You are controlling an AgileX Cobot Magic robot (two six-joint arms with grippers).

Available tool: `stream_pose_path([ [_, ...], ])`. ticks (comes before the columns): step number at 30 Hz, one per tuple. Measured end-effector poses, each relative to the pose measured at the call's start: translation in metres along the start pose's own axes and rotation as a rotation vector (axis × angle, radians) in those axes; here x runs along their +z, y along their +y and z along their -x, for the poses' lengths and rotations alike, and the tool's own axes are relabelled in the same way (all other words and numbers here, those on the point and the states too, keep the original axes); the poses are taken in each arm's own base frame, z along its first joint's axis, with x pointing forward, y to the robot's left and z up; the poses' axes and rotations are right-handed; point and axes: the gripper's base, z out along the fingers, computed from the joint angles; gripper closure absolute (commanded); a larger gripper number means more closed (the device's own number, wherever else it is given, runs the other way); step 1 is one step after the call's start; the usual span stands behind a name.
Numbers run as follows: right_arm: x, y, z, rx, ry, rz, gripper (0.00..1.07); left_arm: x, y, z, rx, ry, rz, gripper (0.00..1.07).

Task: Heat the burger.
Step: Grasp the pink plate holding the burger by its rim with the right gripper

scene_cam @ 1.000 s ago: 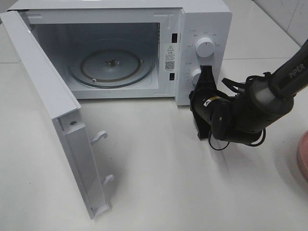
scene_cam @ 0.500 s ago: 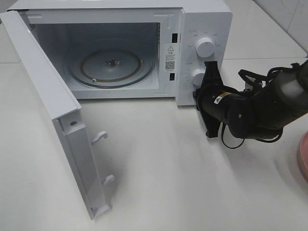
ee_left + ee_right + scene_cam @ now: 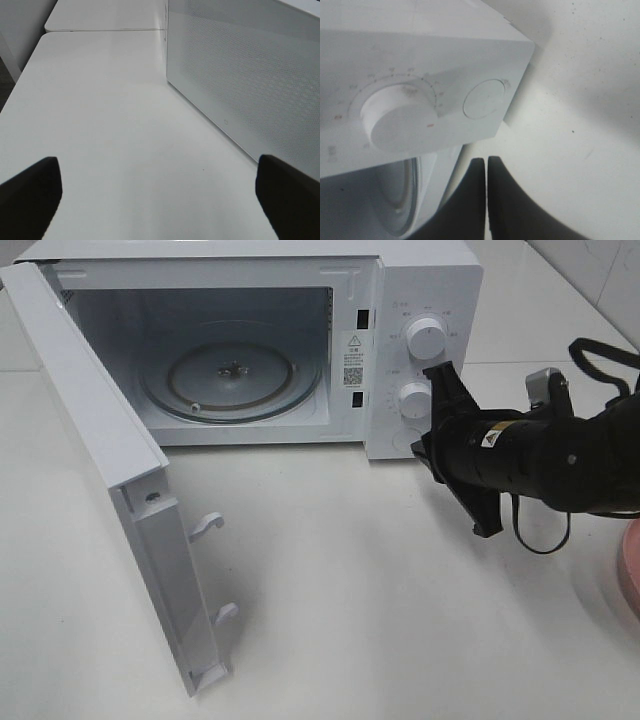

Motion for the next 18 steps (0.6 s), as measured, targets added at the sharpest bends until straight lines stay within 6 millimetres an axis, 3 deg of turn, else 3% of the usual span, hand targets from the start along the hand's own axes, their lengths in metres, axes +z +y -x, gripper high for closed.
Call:
stream_pose_path([
  [8, -0.026, 0.013, 0.0, -0.367, 0.094, -0.077, 1.05, 0.0, 0.0, 0.0, 0.0, 0.0, 0.0, 0.09],
  [18, -0.054, 0.014, -0.004, -0.753, 0.272, -0.177, 1.05, 0.0, 0.0, 0.0, 0.0, 0.0, 0.0, 0.09],
])
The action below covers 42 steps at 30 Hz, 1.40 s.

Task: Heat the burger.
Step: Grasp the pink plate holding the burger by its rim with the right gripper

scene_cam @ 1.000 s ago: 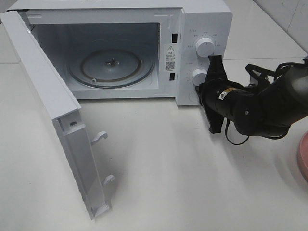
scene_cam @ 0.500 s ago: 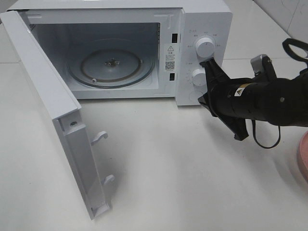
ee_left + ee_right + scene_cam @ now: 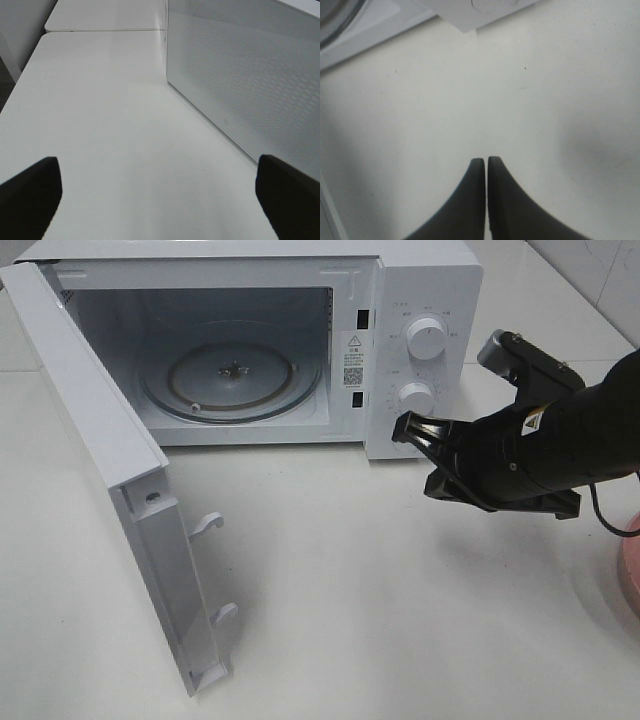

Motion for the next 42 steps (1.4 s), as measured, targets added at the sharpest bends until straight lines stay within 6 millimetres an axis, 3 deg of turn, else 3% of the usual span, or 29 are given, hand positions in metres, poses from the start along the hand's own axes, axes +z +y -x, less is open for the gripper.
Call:
stream_pose_path([
  [12, -0.025, -0.004, -0.009, -0.279, 0.314, -0.157, 1.0, 0.0, 0.0, 0.0, 0.0, 0.0, 0.0, 0.09],
  [22, -0.037, -0.006, 0.003, -0.4, 0.415, -0.268, 0.97, 0.0, 0.0, 0.0, 0.0, 0.0, 0.0, 0.09],
  [25, -0.043, -0.013, 0.012, -0.435, 0.421, -0.3, 0.9, 0.0, 0.0, 0.0, 0.0, 0.0, 0.0, 0.09],
  [27, -0.048, -0.024, 0.018, -0.476, 0.454, -0.338, 0.73, 0.0, 0.0, 0.0, 0.0, 0.0, 0.0, 0.09],
  [28, -0.048, -0.024, 0.018, -0.476, 0.454, -0.338, 0.73, 0.0, 0.0, 0.0, 0.0, 0.0, 0.0, 0.09],
  [30, -0.051, -0.036, 0.022, -0.513, 0.497, -0.376, 0.35, 0.0, 0.0, 0.0, 0.0, 0.0, 0.0, 0.09],
  [33, -0.052, -0.038, 0.023, -0.515, 0.5, -0.383, 0.26, 0.0, 0.0, 0.0, 0.0, 0.0, 0.0, 0.09],
  [34, -0.052, -0.042, 0.026, -0.514, 0.498, -0.393, 0.1, 0.0, 0.0, 0.0, 0.0, 0.0, 0.0, 0.09],
  [35, -0.053, -0.047, 0.029, -0.513, 0.492, -0.403, 0.06, 0.0, 0.0, 0.0, 0.0, 0.0, 0.0, 0.09],
  [42, -0.057, -0.066, 0.04, -0.477, 0.474, -0.441, 0.08, 0.0, 0.0, 0.0, 0.0, 0.0, 0.0, 0.09],
])
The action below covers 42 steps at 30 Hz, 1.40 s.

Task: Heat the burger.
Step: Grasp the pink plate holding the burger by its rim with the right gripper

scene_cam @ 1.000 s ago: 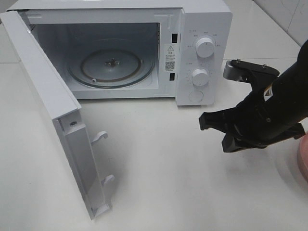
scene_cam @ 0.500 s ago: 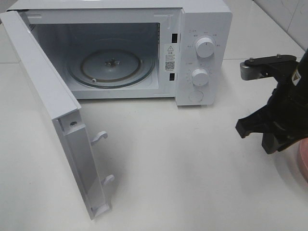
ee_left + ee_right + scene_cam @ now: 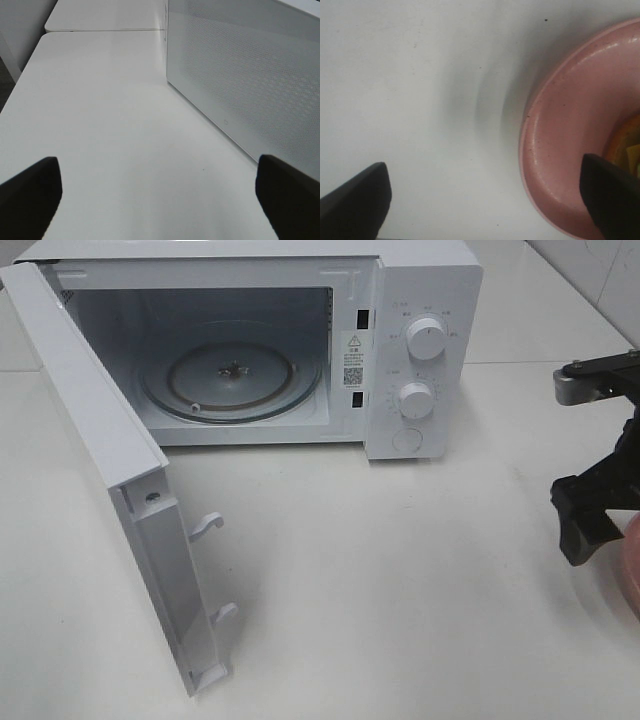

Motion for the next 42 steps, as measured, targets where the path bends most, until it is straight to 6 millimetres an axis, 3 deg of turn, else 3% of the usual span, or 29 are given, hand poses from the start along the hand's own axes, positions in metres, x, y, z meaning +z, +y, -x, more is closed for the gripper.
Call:
stream_pose_path([
  [9, 0.008, -0.027, 0.0, 0.066, 0.007, -0.042, 0.11, 0.0, 0.0, 0.0, 0.0, 0.0, 0.0, 0.09],
  [11, 0.019, -0.034, 0.001, 0.091, 0.038, -0.045, 0.13, 0.0, 0.0, 0.0, 0.0, 0.0, 0.0, 0.09],
  [32, 0.092, -0.033, 0.008, 0.106, 0.181, -0.013, 0.21, 0.0, 0.0, 0.0, 0.0, 0.0, 0.0, 0.09],
  [42, 0.108, -0.031, 0.008, 0.095, 0.197, -0.008, 0.25, 0.0, 0.0, 0.0, 0.0, 0.0, 0.0, 0.09],
])
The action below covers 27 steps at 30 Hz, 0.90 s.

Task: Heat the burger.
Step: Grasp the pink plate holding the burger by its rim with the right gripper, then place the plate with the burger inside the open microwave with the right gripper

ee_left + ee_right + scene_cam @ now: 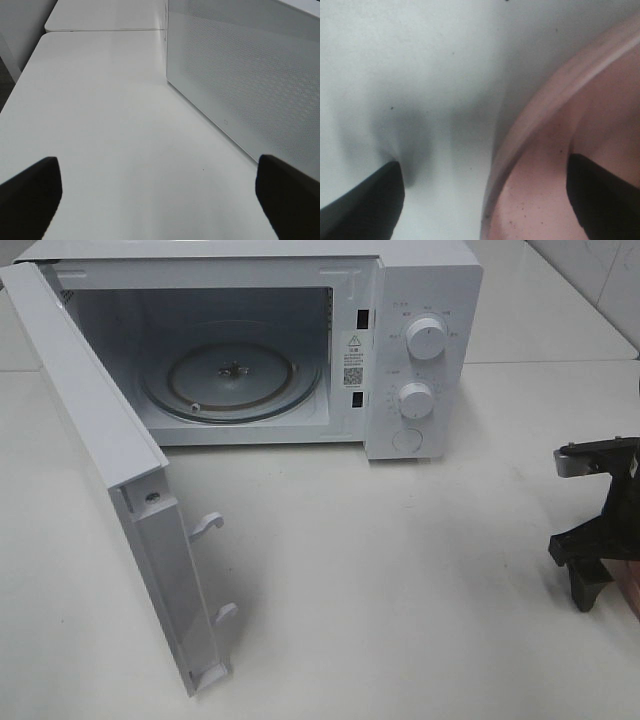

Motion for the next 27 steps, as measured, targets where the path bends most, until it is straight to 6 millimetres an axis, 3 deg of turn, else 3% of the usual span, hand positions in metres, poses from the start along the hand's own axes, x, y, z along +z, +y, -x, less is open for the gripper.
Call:
stream_pose_path([
  [5, 0.0026, 0.0004, -0.0001, 0.009, 0.009, 0.0, 0.38, 0.0, 0.0, 0.0, 0.0, 0.0, 0.0, 0.09],
  [6, 0.0026, 0.0001, -0.0001, 0.015, 0.008, -0.003, 0.48, 0.0, 0.0, 0.0, 0.0, 0.0, 0.0, 0.09],
  [7, 0.0026, 0.0001, -0.0001, 0.015, 0.008, -0.003, 0.48, 0.0, 0.0, 0.0, 0.0, 0.0, 0.0, 0.09],
  [9, 0.0026, -0.0002, 0.0, 0.015, 0.008, -0.006, 0.66, 0.0, 0.0, 0.0, 0.0, 0.0, 0.0, 0.09],
  [10, 0.0026, -0.0002, 0.0, 0.015, 0.008, -0.006, 0.66, 0.0, 0.0, 0.0, 0.0, 0.0, 0.0, 0.09],
  [11, 0.0026, -0.0005, 0.0, 0.011, 0.008, -0.009, 0.81, 0.0, 0.0, 0.0, 0.0, 0.0, 0.0, 0.09],
  [12, 0.0026, -0.0005, 0.0, 0.011, 0.008, -0.009, 0.81, 0.0, 0.0, 0.0, 0.0, 0.0, 0.0, 0.09],
  [14, 0.0025, -0.002, 0.0, -0.004, 0.008, -0.026, 1.06, 0.0, 0.0, 0.0, 0.0, 0.0, 0.0, 0.09],
  [27, 0.0012, -0.0023, -0.0032, -0.008, 0.045, -0.056, 1.07, 0.0, 0.0, 0.0, 0.0, 0.0, 0.0, 0.09],
])
